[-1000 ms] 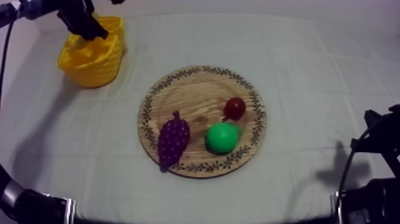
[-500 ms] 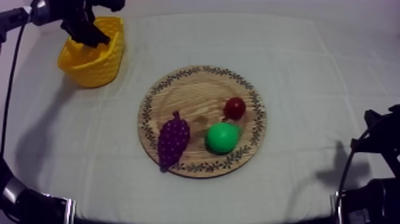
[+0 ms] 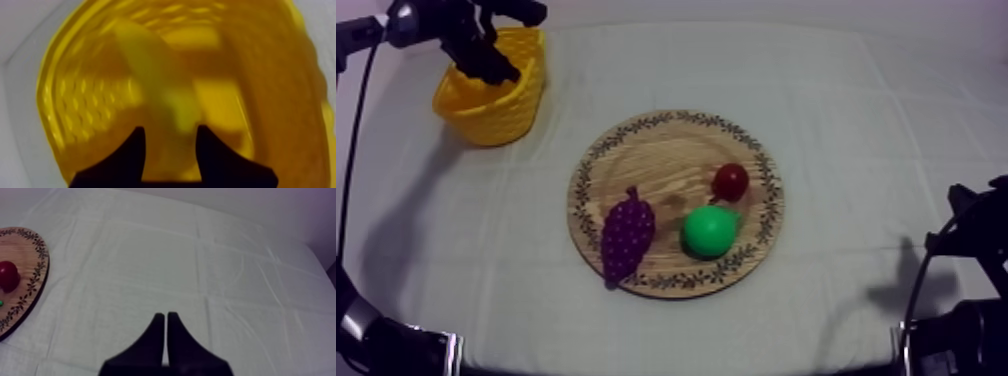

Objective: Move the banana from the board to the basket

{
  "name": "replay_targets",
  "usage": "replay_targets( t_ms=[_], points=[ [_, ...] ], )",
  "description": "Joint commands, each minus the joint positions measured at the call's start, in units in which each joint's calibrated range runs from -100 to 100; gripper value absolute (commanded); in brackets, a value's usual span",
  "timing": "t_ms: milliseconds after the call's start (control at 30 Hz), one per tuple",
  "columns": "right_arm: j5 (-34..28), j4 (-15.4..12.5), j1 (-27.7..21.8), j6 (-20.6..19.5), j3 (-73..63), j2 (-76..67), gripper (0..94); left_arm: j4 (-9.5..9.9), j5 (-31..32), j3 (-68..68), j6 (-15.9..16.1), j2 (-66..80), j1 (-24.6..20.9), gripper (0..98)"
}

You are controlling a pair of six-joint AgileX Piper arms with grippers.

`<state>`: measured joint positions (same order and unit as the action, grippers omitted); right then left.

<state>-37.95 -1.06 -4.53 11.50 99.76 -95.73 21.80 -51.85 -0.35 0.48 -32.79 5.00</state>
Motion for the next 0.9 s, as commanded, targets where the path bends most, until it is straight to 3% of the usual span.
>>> replay_targets(
  t_ms=[0,167,400,467,867],
  points=[
    [-0.03,0.01,0.01,0.00,0.02,-0.02,0.3,-0.18,0.05,-0.42,0.22,0.50,0.06,46.4],
    [-0.03,0.01,0.01,0.00,0.02,-0.02,0.3,-0.87,1.34,-2.44,0.38,3.16,0.27,44.1],
    [-0.03,0.01,0.01,0.00,0.02,-0.02,0.3,-1.88,6.32,-10.23,0.44,11.30,1.06,10.7],
    [-0.03,0.01,0.01,0.00,0.02,-0.02,0.3,-1.75,8.42,-14.18,0.32,14.84,1.55,5.2],
    [-0.03,0.01,0.01,0.00,0.02,-0.02,0.3,-0.72,25.27,-43.41,-6.03,40.84,2.31,0.1]
  ],
)
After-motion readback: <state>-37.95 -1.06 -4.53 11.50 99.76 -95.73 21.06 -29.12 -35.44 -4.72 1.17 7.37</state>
